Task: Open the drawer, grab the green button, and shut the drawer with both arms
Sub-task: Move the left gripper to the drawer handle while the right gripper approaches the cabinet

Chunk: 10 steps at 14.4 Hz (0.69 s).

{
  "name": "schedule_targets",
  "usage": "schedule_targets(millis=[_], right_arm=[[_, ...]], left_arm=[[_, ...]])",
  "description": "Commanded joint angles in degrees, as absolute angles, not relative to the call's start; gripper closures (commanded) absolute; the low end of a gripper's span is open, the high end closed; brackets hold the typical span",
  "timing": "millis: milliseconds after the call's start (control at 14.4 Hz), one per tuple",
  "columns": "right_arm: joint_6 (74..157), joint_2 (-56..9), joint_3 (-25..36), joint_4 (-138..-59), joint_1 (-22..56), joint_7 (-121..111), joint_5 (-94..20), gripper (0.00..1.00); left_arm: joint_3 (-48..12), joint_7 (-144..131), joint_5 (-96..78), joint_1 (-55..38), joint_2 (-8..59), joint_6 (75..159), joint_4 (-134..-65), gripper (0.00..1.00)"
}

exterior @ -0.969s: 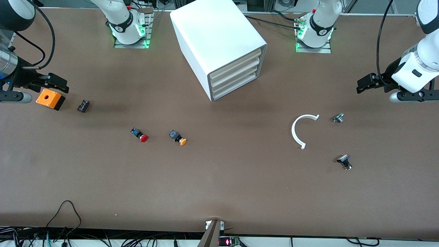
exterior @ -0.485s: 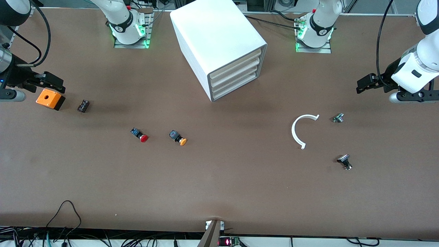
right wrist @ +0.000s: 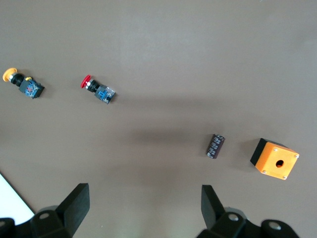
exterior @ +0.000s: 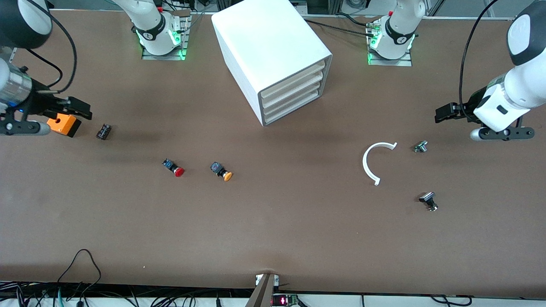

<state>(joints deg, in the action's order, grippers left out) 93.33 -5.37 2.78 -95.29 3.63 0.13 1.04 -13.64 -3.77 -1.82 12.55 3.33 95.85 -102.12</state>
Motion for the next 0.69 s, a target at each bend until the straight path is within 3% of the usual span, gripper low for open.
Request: schedule_targets(millis=[0, 623], right_arm=[[92.72, -5.80, 2.81, -94.31, 3.96, -0.35, 0.35, 0.00], [93.77, -7.20, 2.64, -94.31, 8.34, -12.10, -1.84, 0.00]], left_arm=[[-13.71, -3.78, -5.06, 12.92, 6.84, 95.01, -100.28, 0.00], [-15.21, 13.78, -21.69, 13.01, 22.74, 95.71, -103.18, 0.00]])
